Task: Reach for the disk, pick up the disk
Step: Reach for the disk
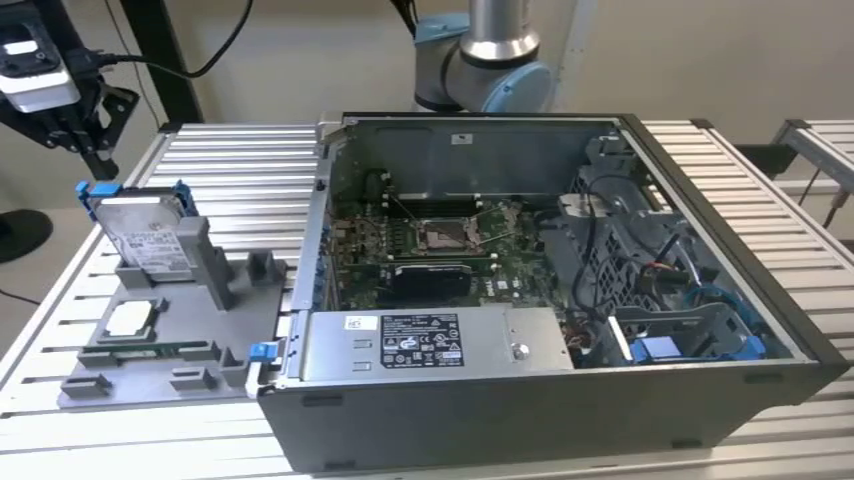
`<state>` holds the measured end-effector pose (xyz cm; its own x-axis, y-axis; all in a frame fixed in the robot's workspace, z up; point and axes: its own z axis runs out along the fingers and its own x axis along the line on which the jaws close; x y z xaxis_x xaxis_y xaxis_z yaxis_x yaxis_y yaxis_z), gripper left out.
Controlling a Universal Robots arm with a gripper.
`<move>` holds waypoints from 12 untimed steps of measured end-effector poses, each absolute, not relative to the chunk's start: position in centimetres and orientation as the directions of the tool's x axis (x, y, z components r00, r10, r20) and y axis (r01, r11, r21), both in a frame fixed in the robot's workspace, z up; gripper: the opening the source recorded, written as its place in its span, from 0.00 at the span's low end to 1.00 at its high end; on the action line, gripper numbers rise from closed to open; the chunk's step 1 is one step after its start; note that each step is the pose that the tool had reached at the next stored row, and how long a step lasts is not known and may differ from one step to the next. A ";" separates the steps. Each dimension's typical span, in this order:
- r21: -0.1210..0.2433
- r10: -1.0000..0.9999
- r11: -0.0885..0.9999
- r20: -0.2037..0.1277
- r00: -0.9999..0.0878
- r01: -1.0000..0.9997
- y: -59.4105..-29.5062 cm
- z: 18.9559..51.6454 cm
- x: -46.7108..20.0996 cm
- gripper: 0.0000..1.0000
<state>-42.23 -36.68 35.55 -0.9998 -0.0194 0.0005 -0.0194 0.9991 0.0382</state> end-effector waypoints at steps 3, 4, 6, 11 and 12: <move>0.038 -0.020 0.999 0.000 -1.000 -0.020 -36.2 35.5 -42.6 0.00; 0.038 -0.021 0.999 0.001 -1.000 -0.021 -36.0 35.5 -42.8 0.00; 0.038 -0.021 0.999 0.001 -1.000 -0.021 -35.9 35.5 -43.0 0.00; 0.038 -0.021 0.999 0.000 -1.000 -0.021 -35.9 35.4 -43.0 0.00; 0.038 -0.021 0.999 0.001 -1.000 -0.021 -35.9 35.4 -43.0 0.00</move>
